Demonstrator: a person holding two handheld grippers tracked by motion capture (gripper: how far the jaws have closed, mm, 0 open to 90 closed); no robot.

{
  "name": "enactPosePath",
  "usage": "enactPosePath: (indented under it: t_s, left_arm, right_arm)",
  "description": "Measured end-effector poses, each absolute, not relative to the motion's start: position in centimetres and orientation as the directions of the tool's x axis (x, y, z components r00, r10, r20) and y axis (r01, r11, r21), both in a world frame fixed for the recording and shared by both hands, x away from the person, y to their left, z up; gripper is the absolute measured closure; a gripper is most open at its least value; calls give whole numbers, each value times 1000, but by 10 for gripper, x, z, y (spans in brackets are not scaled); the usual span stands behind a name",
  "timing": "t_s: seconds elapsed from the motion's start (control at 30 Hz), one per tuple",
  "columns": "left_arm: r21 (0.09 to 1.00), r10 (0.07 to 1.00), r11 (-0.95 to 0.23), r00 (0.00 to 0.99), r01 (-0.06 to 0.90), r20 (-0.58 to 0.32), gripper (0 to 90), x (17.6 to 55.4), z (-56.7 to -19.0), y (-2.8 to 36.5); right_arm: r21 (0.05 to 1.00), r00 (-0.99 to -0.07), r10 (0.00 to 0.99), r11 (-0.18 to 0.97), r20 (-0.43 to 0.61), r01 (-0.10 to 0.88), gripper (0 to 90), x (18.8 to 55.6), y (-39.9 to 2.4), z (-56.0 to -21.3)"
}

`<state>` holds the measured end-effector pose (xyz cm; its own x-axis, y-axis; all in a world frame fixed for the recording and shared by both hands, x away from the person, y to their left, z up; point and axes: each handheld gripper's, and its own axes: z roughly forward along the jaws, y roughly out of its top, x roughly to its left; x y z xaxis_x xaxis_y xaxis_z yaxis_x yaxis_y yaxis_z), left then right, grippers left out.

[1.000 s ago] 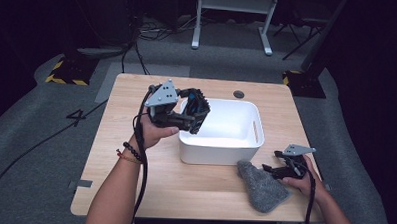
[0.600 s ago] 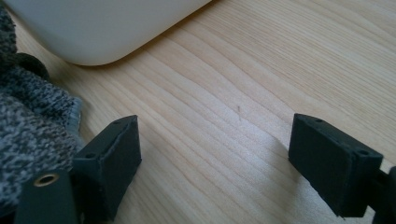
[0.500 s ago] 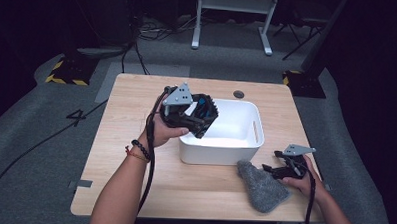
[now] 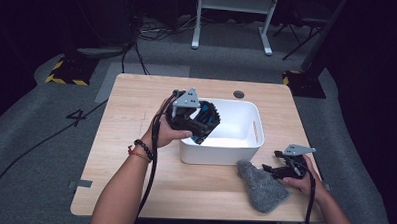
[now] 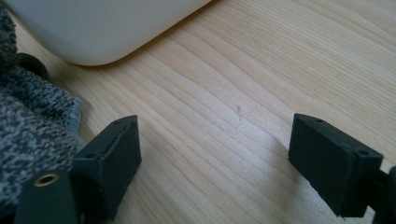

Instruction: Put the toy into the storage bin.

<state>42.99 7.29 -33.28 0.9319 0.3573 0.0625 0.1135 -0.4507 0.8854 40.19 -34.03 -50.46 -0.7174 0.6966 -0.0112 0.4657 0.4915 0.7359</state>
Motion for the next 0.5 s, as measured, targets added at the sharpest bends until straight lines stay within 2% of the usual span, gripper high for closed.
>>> enactPosePath:
  t_s: [0.5]
  left_arm:
    - [810,327,-570,942,139,69,250,438,-345,57]
  right_arm:
    - [736,-717,696,492,-11,466,170,402,-340,-505]
